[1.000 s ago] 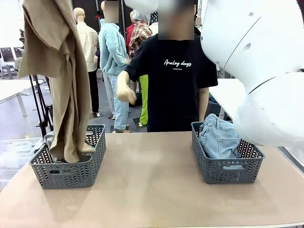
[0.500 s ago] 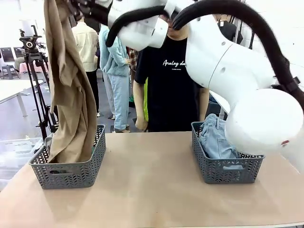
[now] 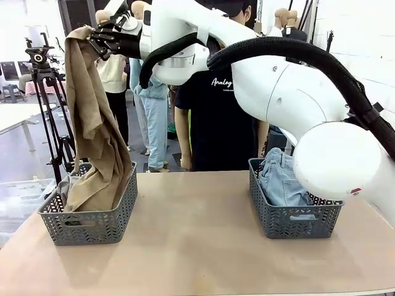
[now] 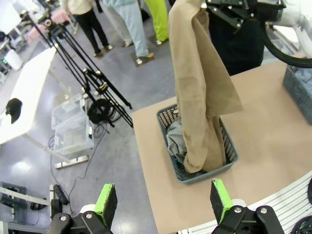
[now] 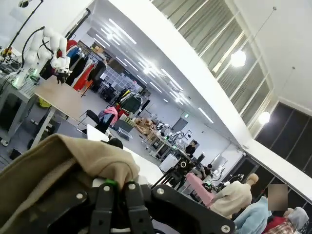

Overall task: Sort the tops and bottoms.
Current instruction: Sort the clothes according to human instructions.

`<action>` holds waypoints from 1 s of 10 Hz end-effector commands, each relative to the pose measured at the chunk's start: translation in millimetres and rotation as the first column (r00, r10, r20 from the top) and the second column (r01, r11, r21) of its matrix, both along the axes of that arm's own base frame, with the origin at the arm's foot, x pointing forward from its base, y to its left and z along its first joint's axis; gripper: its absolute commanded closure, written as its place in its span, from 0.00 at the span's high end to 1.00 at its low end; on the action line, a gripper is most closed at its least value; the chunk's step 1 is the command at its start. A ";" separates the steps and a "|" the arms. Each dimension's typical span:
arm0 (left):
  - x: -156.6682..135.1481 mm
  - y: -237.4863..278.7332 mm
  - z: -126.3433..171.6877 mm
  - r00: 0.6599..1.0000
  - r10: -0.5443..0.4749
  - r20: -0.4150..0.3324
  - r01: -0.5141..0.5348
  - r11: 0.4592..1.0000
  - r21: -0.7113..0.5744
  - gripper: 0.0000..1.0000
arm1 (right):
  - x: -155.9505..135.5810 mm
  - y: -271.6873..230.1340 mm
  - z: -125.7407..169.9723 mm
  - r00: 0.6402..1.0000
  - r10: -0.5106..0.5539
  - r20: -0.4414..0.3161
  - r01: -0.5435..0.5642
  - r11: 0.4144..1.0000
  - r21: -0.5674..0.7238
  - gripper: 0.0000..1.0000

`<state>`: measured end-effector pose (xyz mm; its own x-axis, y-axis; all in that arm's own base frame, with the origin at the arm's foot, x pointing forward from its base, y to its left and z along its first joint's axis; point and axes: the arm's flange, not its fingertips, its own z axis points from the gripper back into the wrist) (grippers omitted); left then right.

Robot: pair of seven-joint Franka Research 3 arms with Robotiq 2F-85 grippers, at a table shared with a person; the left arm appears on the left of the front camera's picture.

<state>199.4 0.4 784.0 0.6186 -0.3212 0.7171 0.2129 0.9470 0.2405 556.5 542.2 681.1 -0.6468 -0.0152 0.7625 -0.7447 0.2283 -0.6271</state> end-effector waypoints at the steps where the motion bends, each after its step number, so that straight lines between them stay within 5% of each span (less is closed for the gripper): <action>1: 0.8 0.3 2.8 1.000 -0.007 0.003 0.007 1.000 -0.003 1.00 | -2.7 -1.6 9.0 0.999 0.006 0.036 -0.008 0.998 0.060 0.00; 3: 0.8 0.3 2.8 1.000 -0.007 0.003 0.007 1.000 -0.003 1.00 | -1.5 -1.5 5.6 1.000 0.000 0.010 0.000 1.000 0.012 0.00; 6: 0.8 0.3 2.8 1.000 -0.007 0.003 0.007 1.000 -0.003 1.00 | 5.5 18.1 -33.6 0.961 0.003 -0.275 0.043 0.986 0.159 0.00; 10: 0.8 0.3 2.8 1.000 -0.007 0.003 0.007 1.000 -0.003 1.00 | 46.7 61.6 -108.0 0.782 -0.094 -0.616 0.075 0.996 -0.056 0.00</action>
